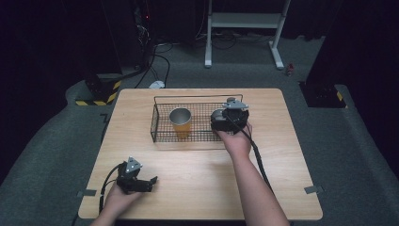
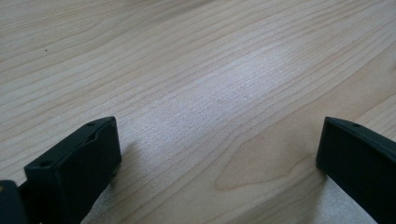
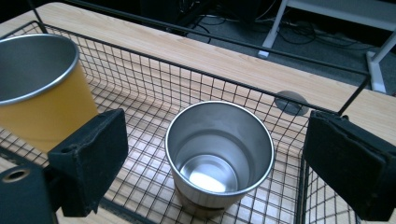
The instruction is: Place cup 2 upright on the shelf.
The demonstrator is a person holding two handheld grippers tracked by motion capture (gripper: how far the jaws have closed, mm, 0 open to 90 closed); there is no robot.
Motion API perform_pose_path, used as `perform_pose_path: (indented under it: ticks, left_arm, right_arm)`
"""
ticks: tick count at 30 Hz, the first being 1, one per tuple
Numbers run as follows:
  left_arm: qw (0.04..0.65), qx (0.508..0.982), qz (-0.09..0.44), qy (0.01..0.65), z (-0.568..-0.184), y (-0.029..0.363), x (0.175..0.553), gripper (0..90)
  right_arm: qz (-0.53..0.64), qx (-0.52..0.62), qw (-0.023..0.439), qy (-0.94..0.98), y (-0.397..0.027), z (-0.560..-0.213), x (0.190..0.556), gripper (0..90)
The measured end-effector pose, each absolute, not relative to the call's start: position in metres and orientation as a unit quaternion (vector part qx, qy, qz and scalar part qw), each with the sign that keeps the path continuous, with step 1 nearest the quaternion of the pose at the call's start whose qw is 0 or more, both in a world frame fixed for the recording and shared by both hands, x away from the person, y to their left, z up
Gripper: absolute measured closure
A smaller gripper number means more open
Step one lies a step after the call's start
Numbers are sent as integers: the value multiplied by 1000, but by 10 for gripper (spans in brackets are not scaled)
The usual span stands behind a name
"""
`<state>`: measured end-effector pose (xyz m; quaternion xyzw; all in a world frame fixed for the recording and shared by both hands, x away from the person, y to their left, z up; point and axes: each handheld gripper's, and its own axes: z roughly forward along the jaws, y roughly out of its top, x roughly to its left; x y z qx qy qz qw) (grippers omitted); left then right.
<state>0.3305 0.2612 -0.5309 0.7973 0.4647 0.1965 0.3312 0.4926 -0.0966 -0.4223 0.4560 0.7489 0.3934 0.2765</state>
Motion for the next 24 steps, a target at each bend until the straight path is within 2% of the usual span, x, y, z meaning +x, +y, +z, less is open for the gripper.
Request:
perform_pose_path:
  ticks: [24]
  left_arm:
    - [330, 798, 198, 463, -531, 262, 330, 2]
  right_arm:
    - [393, 466, 283, 741, -132, -430, 435, 70]
